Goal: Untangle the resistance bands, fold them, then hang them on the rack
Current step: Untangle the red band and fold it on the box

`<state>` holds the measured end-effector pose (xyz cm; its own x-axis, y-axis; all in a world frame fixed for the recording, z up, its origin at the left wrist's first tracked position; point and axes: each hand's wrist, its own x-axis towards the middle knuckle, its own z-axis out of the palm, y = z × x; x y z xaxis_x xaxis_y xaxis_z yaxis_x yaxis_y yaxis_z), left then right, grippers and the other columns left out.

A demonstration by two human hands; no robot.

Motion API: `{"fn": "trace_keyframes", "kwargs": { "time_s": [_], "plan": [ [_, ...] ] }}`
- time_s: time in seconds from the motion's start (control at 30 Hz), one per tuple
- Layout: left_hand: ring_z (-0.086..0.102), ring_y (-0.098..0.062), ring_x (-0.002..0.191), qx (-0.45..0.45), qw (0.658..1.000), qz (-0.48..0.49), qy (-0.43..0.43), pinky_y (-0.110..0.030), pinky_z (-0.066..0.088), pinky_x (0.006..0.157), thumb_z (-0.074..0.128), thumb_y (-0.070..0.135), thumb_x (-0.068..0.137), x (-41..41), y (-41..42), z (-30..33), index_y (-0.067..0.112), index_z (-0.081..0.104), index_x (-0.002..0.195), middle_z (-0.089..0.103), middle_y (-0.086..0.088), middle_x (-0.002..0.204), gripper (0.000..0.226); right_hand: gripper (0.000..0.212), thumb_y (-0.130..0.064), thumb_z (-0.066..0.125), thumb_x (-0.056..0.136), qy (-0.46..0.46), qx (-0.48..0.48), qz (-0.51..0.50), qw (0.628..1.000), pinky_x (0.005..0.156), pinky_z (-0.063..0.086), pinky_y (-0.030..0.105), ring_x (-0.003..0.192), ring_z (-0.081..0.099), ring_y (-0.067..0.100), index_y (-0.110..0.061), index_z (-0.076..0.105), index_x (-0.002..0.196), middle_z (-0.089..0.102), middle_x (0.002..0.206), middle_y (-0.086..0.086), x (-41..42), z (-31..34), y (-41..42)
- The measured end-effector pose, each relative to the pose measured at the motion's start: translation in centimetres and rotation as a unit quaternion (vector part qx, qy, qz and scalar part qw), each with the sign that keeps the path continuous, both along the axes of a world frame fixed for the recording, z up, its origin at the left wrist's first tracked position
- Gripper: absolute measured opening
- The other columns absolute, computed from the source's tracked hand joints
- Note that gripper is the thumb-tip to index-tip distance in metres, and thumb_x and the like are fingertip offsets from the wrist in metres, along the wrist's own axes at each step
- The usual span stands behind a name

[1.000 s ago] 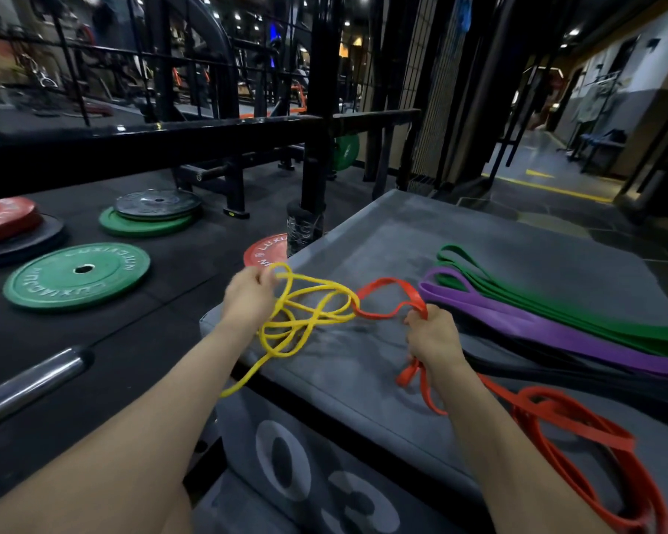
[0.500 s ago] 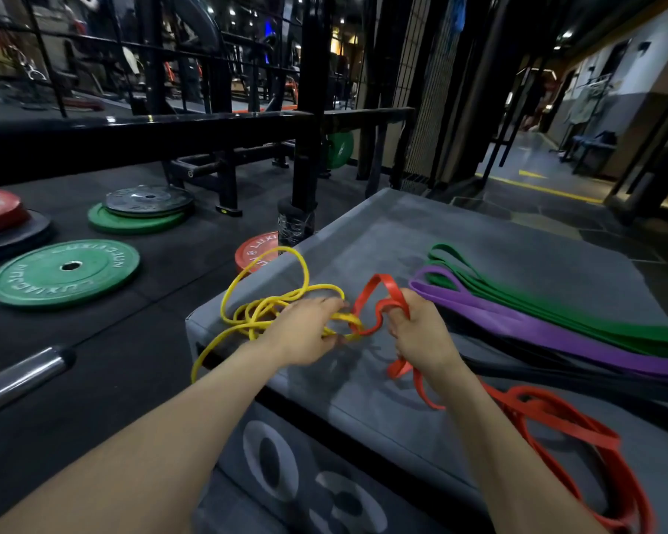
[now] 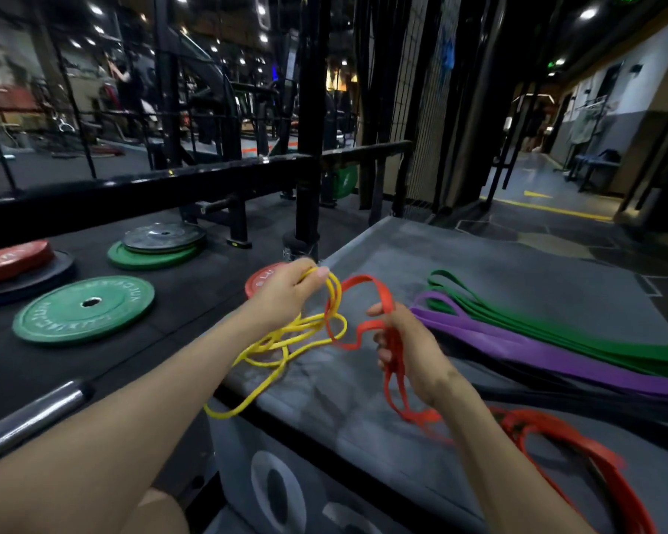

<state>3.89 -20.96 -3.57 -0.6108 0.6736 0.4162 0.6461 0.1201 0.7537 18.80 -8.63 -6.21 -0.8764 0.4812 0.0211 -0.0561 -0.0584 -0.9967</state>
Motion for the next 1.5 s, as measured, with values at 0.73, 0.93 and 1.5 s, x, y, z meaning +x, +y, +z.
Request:
{"fn": "trace_keyframes", "kwargs": {
  "time_s": [0.73,0.93,1.5],
  "plan": [
    [0.033,-0.009,0.047,0.136,0.968,0.088,-0.190,-0.019,0.028,0.043,0.042,0.030,0.099,-1.3,2.6,8.6,0.008,0.060,0.087,0.034,0.002,0.061,0.030,0.038,-0.026,0.037,0.099,-0.129,0.314,-0.227,0.913,0.073,0.037,0.036,0.095,0.057,0.040,-0.001,0.058,0.078,0.063,0.093,0.026,1.1,-0.5,1.8],
    [0.054,-0.025,0.075,0.055,0.986,0.145,-0.056,-0.031,0.038,0.067,0.039,0.028,0.099,-3.8,4.0,3.9,0.008,0.064,0.087,0.053,-0.006,0.079,0.034,0.050,-0.039,0.036,0.098,-0.080,0.256,-0.225,0.937,0.070,0.038,0.032,0.069,0.050,0.022,-0.014,0.045,0.056,0.056,0.067,0.009,0.7,-1.3,2.4],
    [0.053,0.012,0.070,-0.012,0.979,-0.176,-0.101,-0.014,0.043,0.077,0.057,0.009,0.090,9.5,4.4,-5.3,0.014,0.058,0.093,0.059,0.009,0.081,0.006,0.047,-0.034,0.034,0.100,-0.009,0.204,-0.169,0.964,0.050,0.032,0.026,0.042,0.033,0.004,-0.016,0.039,0.058,0.036,0.045,-0.008,3.6,-1.7,2.4]
  ]
}}
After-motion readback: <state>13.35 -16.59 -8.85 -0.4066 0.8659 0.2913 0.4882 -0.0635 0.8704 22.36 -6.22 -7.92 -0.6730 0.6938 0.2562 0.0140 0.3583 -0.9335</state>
